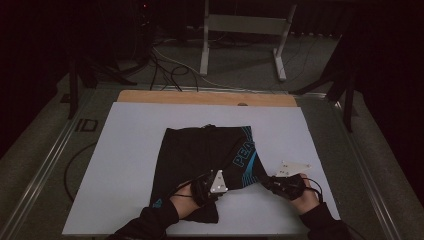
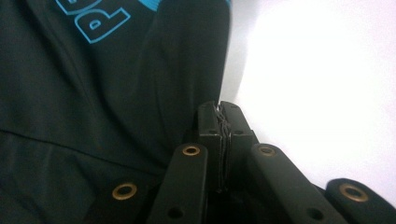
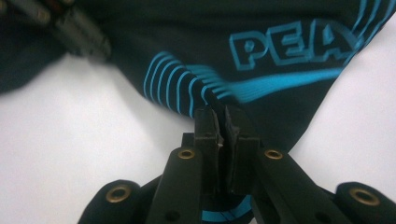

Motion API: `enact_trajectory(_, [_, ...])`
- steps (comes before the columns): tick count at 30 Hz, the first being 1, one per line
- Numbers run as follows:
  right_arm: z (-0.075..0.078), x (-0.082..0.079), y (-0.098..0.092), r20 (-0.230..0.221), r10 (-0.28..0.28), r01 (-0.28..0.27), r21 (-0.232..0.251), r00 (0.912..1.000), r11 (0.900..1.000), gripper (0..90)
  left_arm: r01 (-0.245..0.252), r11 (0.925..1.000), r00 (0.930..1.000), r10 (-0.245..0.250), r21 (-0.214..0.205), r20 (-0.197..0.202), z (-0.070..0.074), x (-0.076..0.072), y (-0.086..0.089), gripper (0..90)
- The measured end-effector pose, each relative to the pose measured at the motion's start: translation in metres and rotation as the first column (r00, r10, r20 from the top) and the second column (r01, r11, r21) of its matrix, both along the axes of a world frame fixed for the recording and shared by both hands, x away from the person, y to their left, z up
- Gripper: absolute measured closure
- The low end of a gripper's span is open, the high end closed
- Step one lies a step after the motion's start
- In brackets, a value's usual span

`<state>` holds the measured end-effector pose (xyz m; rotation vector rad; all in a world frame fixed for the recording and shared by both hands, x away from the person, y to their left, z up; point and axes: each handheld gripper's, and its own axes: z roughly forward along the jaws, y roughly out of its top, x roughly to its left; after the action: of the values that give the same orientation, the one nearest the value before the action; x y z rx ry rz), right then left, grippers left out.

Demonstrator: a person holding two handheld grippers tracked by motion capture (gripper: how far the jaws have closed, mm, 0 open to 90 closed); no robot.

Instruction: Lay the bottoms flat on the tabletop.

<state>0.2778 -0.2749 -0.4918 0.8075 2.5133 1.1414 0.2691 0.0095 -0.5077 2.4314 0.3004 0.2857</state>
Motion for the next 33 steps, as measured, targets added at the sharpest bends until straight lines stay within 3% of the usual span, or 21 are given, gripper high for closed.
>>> enact_trajectory(5, [0.013,0.009,-0.002,-0.03,0.004,-0.002,0.065,0.9995,0.9979,85.0,0.043,0.9981,0.9989,-0.044,-0.043,-0.017,0.013,-0.002,0.008,89.3])
enact_trajectory(6, [0.015,0.011,-0.002,-0.038,0.007,-0.004,0.075,0.9993,0.9972,85.1,0.052,0.9961,0.9974,-0.055,-0.072,-0.046,0.017,0.0,0.011,89.3])
enact_trajectory(7, [0.017,0.014,-0.004,-0.052,0.019,-0.015,0.092,0.9985,0.9957,85.1,0.066,0.9909,0.9935,-0.076,-0.117,-0.085,0.02,0.002,0.014,89.3])
enact_trajectory(9, [0.021,0.021,-0.005,-0.102,0.035,-0.021,0.133,0.9942,0.9909,85.1,0.079,0.9857,0.9891,-0.096,-0.149,-0.111,0.028,0.006,0.021,89.2])
enact_trajectory(10, [0.023,0.024,-0.005,-0.118,0.04,-0.022,0.149,0.9922,0.9887,85.1,0.086,0.9772,0.9836,-0.114,-0.194,-0.139,0.031,0.007,0.024,89.2])
enact_trajectory(11, [0.025,0.027,-0.007,-0.133,0.036,-0.014,0.158,0.9904,0.9873,85.0,0.068,0.9755,0.9862,-0.098,-0.209,-0.134,0.034,0.009,0.027,89.2])
enact_trajectory(12, [0.026,0.03,-0.007,-0.134,0.038,-0.015,0.167,0.9902,0.9858,85.0,0.063,0.9783,0.989,-0.087,-0.197,-0.12,0.037,0.01,0.029,89.2])
enact_trajectory(13, [0.027,0.033,-0.007,-0.137,0.038,-0.013,0.177,0.9899,0.9842,85.0,0.054,0.9844,0.9948,-0.067,-0.167,-0.076,0.04,0.011,0.03,89.2])
enact_trajectory(18, [0.024,0.049,-0.004,-0.145,0.005,0.021,0.175,0.9894,0.9844,84.8,-0.034,0.9884,0.9992,0.03,-0.148,-0.026,0.04,0.024,0.033,89.2])
enact_trajectory(24, [0.017,0.073,0.006,-0.153,-0.018,0.043,0.168,0.9881,0.9849,82.4,-0.141,0.981,0.99,0.137,-0.133,-0.034,0.029,0.047,0.037,89.0])
enact_trajectory(27, [0.012,0.085,0.004,-0.136,-0.087,0.108,0.156,0.9869,0.9817,76.8,-0.199,0.9743,0.98,0.196,-0.106,-0.034,0.022,0.058,0.04,88.1])
enact_trajectory(28, [0.011,0.087,0.004,-0.127,-0.104,0.124,0.159,0.9864,0.9794,72.6,-0.209,0.9728,0.9773,0.204,-0.099,-0.056,0.02,0.062,0.041,87.5])
enact_trajectory(29, [0.011,0.089,0.003,-0.131,-0.115,0.136,0.164,0.9846,0.977,68.7,-0.225,0.9686,0.9738,0.219,-0.107,-0.061,0.018,0.064,0.042,85.4])
enact_trajectory(30, [0.011,0.089,0.002,-0.13,-0.12,0.142,0.173,0.9842,0.9747,62.7,-0.229,0.9648,0.9731,0.223,-0.129,-0.056,0.018,0.064,0.044,75.6])
enact_trajectory(31, [0.012,0.088,0.002,-0.116,-0.134,0.153,0.178,0.9842,0.972,56.4,-0.219,0.9647,0.9753,0.213,-0.146,-0.06,0.019,0.063,0.045,62.8])
enact_trajectory(33, [0.014,0.084,0.002,-0.096,-0.114,0.131,0.195,0.9888,0.9719,49.5,-0.19,0.9621,0.9817,0.185,-0.196,-0.046,0.022,0.058,0.045,55.4])
